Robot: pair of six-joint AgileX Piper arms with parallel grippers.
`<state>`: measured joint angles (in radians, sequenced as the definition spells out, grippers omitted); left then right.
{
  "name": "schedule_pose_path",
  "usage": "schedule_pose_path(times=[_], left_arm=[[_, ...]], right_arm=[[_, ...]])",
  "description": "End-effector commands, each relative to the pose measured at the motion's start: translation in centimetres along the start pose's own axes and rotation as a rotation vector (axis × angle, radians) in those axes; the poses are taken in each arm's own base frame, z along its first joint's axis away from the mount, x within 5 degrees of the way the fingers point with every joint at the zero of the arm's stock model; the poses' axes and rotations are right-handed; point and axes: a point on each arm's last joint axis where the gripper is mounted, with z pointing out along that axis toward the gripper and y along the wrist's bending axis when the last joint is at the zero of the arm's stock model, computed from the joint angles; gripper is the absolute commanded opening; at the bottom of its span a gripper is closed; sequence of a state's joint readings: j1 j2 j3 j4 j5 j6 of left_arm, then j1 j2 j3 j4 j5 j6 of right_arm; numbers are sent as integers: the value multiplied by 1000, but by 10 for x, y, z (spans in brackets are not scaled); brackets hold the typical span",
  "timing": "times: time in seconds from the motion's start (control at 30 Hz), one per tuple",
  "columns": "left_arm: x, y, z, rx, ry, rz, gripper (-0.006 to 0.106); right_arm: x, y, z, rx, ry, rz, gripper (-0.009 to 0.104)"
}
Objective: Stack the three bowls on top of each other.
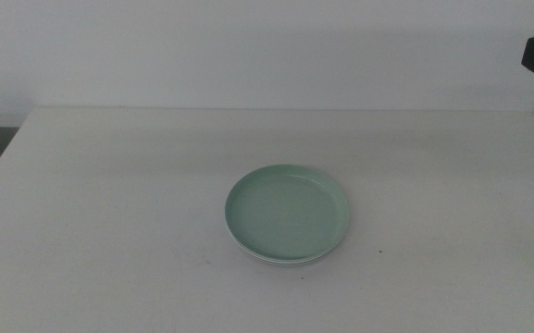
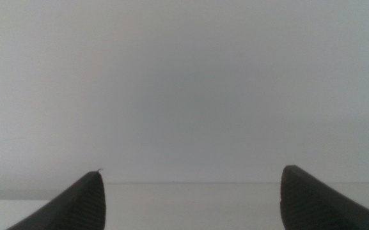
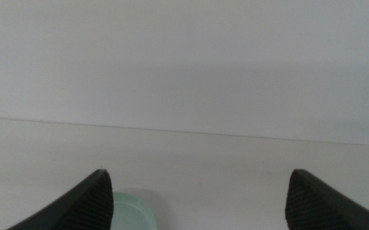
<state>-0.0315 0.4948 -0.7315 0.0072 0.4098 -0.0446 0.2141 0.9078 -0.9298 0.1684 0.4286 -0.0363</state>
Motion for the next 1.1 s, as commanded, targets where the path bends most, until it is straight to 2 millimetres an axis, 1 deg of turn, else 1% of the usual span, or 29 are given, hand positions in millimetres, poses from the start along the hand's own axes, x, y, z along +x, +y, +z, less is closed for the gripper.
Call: schedule_pose_path(times=[0.0,0.17,0.23,0.33,0.4,0.5,0.57,0.63,0.73,0.8,0.93,0.97,1.03,1.07], left_arm=[[0,1,0,-9,-7,12,94],[0,1,0,-9,-12,12,94],[0,1,0,-9,-12,12,94],[0,1,0,-9,-12,12,94],[2,1,1,-8,-8,9,94],[11,1,2,-4,-56,9,94],[27,1,1,-2,-75,10,94],[49,2,-3,-2,-58,10,94],[83,4,-10,-3,-29,10,94],[106,4,-16,-3,-24,10,94],[140,6,-27,-1,-79,10,94],[150,6,-28,0,-84,10,94],[168,7,-24,-2,-43,10,94],[174,7,-22,-2,-30,10,94]], right_arm=[[0,-1,-1,8,-10,-6,89],[0,-1,-1,8,-10,-6,89],[5,-2,0,10,-1,-5,89],[15,-7,-9,32,-47,6,89],[31,-11,-16,53,-60,3,89],[62,-19,-31,92,-59,15,89],[83,-24,-42,130,-78,25,89],[101,-29,-51,172,-148,23,89],[132,-35,-64,235,-259,-50,89],[158,-36,-67,249,-264,-86,89],[206,-39,-65,253,-248,-100,89],[214,-40,-65,253,-247,-100,89],[217,-39,-68,254,-278,-104,89],[223,-39,-68,257,-218,-106,89]])
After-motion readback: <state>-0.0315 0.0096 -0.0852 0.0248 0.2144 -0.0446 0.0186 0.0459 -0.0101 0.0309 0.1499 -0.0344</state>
